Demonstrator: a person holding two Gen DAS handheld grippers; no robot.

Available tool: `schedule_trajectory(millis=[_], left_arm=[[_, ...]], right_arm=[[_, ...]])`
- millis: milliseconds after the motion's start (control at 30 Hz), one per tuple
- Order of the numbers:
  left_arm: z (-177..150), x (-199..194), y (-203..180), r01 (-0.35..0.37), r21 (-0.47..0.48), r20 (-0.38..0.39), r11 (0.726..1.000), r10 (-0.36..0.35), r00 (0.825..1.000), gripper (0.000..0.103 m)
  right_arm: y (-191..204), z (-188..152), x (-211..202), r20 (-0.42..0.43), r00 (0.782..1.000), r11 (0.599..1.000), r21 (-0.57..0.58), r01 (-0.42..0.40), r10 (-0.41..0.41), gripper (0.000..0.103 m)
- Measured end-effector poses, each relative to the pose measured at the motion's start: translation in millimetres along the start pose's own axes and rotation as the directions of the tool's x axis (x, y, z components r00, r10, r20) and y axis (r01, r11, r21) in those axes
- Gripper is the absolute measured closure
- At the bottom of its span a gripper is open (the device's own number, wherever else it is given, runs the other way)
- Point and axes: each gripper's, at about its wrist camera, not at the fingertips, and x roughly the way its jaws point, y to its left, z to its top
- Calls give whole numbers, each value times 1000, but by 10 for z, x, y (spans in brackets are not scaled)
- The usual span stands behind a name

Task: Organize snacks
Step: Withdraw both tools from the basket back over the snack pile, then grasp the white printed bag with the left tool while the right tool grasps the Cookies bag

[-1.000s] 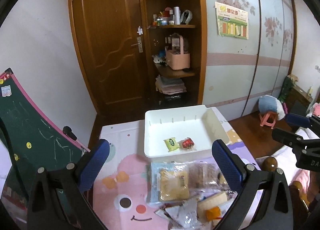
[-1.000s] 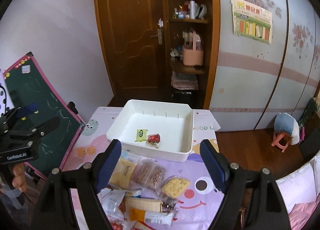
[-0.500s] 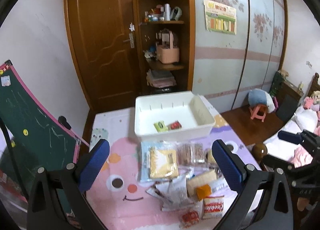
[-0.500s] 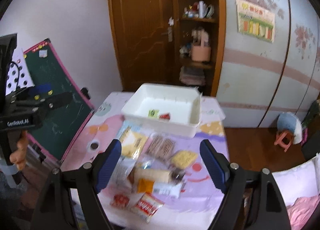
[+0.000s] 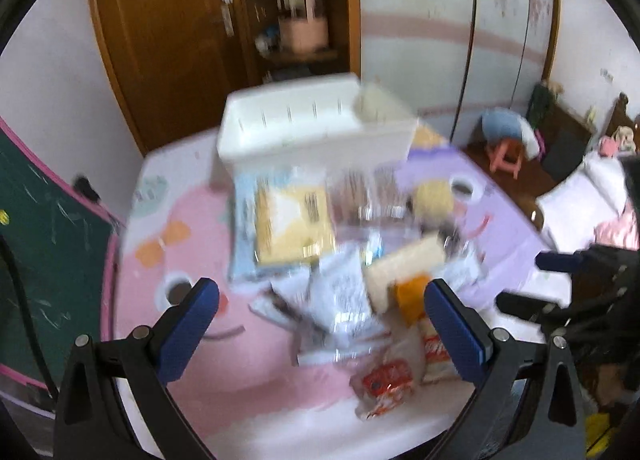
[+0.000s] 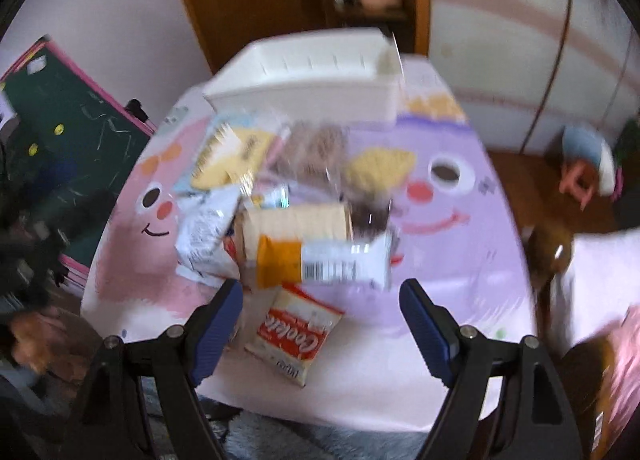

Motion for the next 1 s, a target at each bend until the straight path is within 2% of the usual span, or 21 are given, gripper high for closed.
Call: schedule_trajectory(millis=[133, 333, 500, 633, 1000], left_arm=[[-187, 294, 178, 9, -97, -83, 995, -17, 996, 1], [-402, 418, 299, 11, -151, -109, 988, -28, 994, 1], [-471, 477, 309, 21, -168, -125, 986, -42, 991, 1], [-482, 507, 282, 17, -166, -131, 986, -39, 991, 1], [-412, 687, 212, 23, -197, -153, 980, -54, 987, 1]], right_arm=[[-69, -133, 313, -107, 994, 999, 43, 14, -10, 22], [-45, -304, 646, -213, 977, 996, 84, -9, 27, 23], [91, -317, 783, -237, 971, 999, 47, -1, 12, 24], [235, -312, 875, -243, 970, 999, -18, 28, -32, 34], [523, -293, 990, -192, 974, 983, -162, 91, -122, 34]])
